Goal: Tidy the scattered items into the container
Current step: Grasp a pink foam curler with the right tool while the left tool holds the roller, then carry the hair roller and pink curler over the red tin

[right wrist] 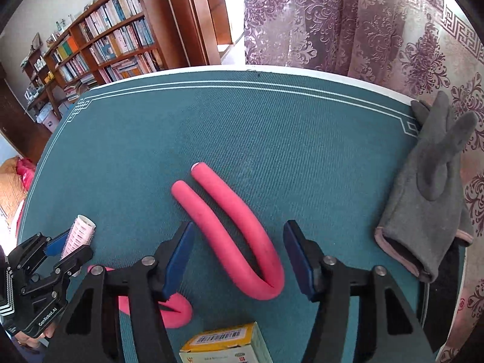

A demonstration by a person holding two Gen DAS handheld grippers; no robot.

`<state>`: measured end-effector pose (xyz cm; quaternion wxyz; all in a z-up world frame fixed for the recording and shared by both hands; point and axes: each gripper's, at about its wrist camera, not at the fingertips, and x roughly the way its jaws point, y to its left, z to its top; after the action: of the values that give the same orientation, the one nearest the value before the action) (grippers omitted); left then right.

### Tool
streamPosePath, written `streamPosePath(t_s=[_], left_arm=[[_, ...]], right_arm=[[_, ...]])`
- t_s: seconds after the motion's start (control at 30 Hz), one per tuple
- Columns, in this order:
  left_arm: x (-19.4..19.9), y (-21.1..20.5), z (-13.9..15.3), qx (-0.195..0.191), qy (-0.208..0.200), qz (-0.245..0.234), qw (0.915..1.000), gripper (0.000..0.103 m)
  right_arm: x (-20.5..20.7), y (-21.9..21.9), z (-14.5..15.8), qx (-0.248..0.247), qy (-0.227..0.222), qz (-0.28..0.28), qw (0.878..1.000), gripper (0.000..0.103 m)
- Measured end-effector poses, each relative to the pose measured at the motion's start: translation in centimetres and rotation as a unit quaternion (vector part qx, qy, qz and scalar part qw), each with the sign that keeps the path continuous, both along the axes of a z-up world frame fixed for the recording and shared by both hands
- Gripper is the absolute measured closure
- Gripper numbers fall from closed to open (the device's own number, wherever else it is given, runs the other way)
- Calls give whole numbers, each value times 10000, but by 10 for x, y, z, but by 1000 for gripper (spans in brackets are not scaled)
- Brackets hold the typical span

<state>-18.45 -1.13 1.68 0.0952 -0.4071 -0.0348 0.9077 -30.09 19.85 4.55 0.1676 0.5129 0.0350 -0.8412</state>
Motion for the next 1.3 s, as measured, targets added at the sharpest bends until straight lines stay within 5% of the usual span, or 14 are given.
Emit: streamPosePath(t_s=[0.13,0.2,0.3,0.57,0.87,1.3], left_arm=[[-1,2,0,-48,9,1,10000,70],[-1,3,1,-117,20,11,9999,70],[2,5,2,-144,45,16,9999,72],[22,13,22,-113,285,-55,9995,73],[63,39,58,-104,566,-377,9976,72],[132,69,75,-19,689,-781,9946,72]], right_arm=[[5,-16,-9,657,208,231,9974,53],[10,-18,-9,616,282,242,9974,68],[19,-13,-5,524,429,10,9977,72],[79,26,47,-241,1241,-590,9902,73],[165,48,70,-720,1516,-790,9826,73],[266,53,77,-234,2066,-1153,9713,73]])
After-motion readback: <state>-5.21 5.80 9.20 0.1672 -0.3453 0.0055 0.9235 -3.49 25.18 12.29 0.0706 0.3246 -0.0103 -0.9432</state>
